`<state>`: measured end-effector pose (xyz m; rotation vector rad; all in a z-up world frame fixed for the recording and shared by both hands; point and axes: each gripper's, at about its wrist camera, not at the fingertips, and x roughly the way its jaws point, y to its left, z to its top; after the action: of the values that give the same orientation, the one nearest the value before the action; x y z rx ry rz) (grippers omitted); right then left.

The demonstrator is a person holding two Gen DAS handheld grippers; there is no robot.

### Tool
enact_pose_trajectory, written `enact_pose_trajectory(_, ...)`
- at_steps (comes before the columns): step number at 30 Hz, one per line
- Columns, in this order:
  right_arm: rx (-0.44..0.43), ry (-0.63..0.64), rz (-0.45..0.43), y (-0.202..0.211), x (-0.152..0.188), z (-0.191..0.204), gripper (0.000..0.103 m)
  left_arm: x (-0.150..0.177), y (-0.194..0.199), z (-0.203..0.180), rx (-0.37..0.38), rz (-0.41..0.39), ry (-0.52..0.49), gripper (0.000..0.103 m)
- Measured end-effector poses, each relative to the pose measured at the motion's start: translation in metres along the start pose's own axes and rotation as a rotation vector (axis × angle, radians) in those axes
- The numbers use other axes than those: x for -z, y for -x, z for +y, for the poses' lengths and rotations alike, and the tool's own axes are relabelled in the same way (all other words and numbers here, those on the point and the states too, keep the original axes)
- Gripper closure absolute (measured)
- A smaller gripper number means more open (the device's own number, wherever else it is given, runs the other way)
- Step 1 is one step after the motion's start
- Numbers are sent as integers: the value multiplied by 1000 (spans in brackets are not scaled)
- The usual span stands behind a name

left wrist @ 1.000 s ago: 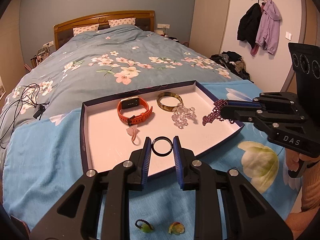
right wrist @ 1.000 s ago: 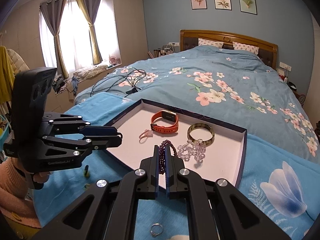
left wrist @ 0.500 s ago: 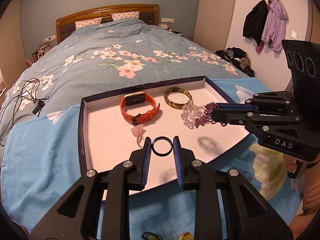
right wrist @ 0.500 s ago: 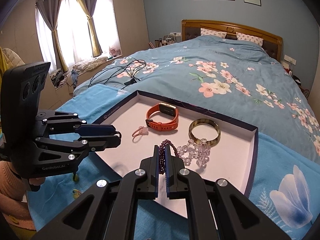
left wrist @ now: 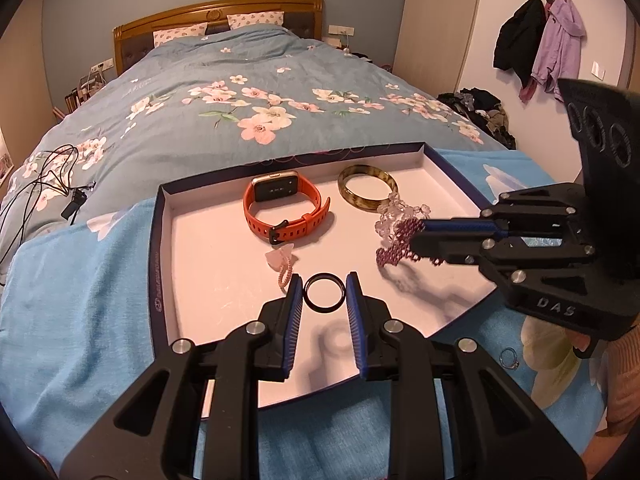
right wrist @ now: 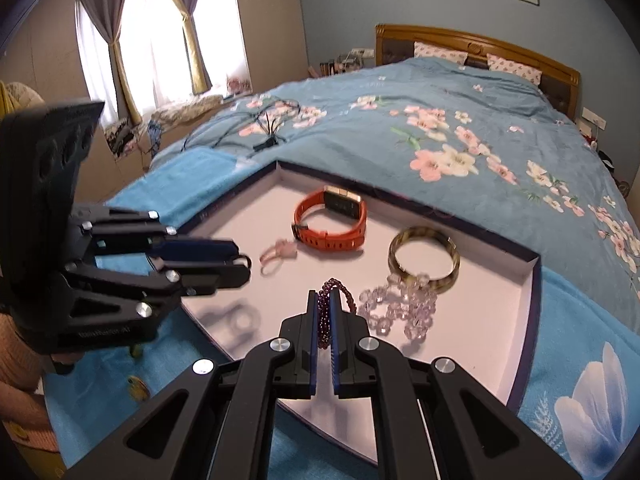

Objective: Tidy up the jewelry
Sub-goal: 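Carry the purple bracelet and black ring over the tray with both tools, then open both tools to drop the bracelet and black ring into the tray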

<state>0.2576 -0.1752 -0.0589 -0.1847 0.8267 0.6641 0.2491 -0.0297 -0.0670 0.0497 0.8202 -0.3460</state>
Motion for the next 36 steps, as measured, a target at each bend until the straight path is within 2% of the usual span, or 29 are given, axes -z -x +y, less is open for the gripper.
enact_pose_trajectory(6, 25, -8, 48, -9, 10, -12, 99, 3, -11, 1, 1, 26, 1, 81)
enact_pose_trajectory(15, 87, 13, 67, -15, 14, -17, 99, 2, -28, 4, -9, 62, 16, 81)
enact_pose_trajectory(22, 121, -24, 70, -16, 15, -26, 98, 0, -39, 7, -15, 86, 33, 81)
enact_pose_trajectory(28, 133, -47, 56, -11, 16, -28, 93, -2, -42, 7, -13, 84, 38, 80)
enact_pose_trajectory(32, 140, -54, 40, -4, 17, -27, 82, -3, -41, 6, -15, 74, 33, 78)
enact_pose_trajectory(36, 141, -64, 18, 5, 18, -25, 80, -6, -34, 5, -19, 48, 30, 76)
